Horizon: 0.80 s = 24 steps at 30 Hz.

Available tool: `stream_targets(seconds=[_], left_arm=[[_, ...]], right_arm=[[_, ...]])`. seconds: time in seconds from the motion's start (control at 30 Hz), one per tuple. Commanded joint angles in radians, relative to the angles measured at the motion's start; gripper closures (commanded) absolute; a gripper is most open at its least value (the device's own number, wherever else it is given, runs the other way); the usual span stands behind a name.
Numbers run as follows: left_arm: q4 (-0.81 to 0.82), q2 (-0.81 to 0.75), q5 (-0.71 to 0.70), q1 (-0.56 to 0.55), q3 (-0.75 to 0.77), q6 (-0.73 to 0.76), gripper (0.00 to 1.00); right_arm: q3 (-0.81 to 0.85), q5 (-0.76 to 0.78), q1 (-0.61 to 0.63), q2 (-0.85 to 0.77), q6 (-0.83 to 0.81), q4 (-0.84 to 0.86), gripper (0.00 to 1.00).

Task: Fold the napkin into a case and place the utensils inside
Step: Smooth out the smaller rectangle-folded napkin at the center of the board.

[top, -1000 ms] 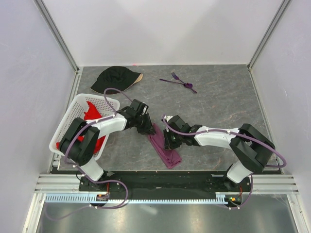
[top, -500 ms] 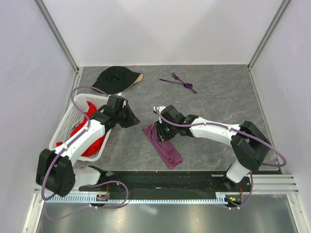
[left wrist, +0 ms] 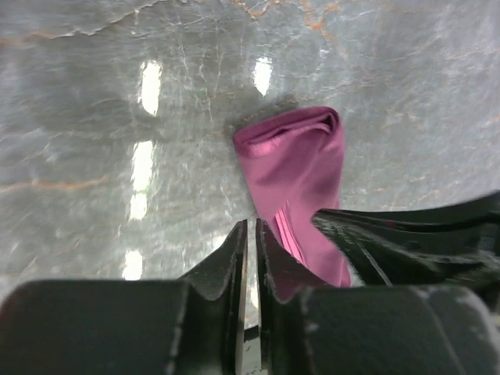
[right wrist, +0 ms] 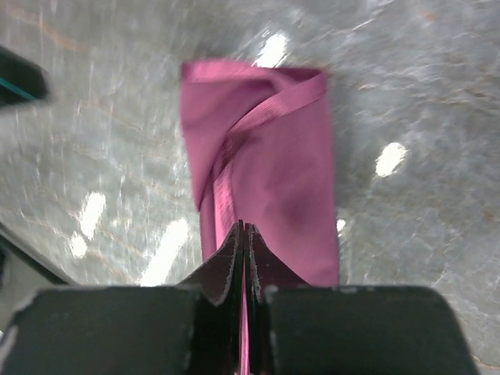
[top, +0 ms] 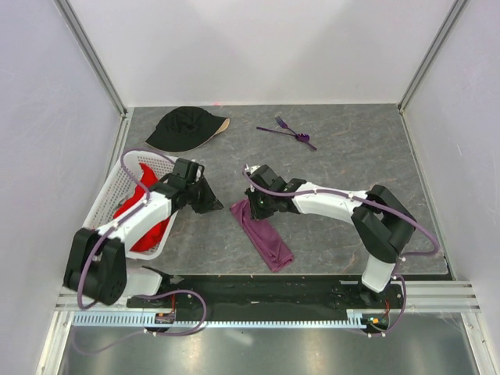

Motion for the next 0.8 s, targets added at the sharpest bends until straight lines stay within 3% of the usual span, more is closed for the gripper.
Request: stream_targets(seconds=[0.0,0.27,0.77], left_arm=[[0.126,0.102,0.099,-0.010,0.045,0.010,0.89],[0.184,0.215,0.106,-0.048,0.080,-0.006,0.91],[0.217,0.281,0.102,-0.094,0.106,-0.025,0.91]], right_arm=[[0.035,-0.011,-0.027,0.026,0.067,0.081,1.00],[0.036,-0.086,-0.060,0.082,0.105,0.156,1.00],[0.049,-0.141,-0.090,0.131,0.129,0.220,1.00]])
